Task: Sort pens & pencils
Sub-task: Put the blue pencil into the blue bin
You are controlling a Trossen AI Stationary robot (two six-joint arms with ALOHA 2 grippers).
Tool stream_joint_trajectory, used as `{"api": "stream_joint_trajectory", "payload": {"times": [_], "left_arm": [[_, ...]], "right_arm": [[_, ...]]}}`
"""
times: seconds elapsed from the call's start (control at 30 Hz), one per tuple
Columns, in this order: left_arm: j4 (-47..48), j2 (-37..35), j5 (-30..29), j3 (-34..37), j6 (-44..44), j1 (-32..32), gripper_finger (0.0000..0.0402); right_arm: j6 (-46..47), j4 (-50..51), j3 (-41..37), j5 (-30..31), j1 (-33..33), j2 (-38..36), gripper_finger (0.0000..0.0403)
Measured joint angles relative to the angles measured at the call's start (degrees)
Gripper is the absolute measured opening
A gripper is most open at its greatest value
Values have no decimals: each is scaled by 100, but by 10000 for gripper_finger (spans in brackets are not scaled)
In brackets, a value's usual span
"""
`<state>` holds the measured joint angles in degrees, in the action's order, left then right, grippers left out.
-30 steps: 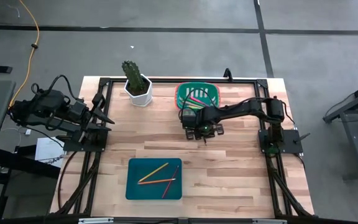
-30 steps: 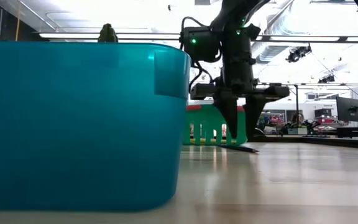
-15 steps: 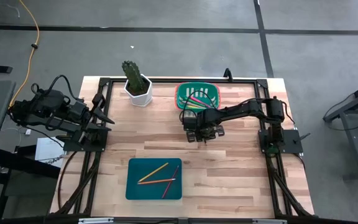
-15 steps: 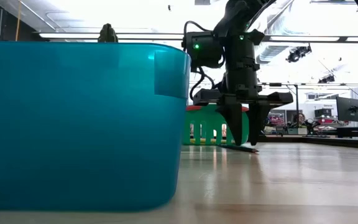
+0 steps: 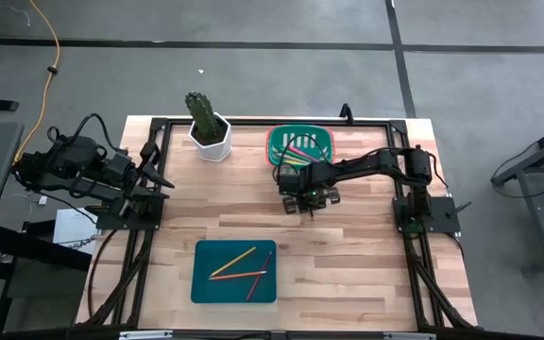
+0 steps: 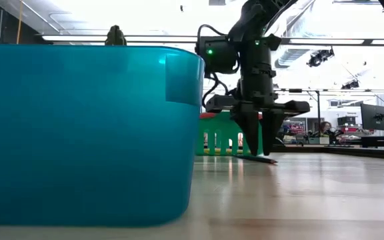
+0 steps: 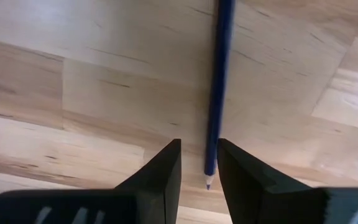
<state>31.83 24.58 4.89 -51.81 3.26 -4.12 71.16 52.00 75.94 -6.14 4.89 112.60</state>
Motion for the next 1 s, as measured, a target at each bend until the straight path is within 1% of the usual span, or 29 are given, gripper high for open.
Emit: {"api": "stream_joint_trajectory", "payload": {"times": [0.4, 1.0], "left_arm": [[0, 0, -2, 0, 2, 0, 104], [0, 0, -2, 0, 21, 0, 104]], "right_arm": [[-219, -54, 2, 144, 15, -2, 92], [-661, 5, 4, 167, 322, -2, 93]]}}
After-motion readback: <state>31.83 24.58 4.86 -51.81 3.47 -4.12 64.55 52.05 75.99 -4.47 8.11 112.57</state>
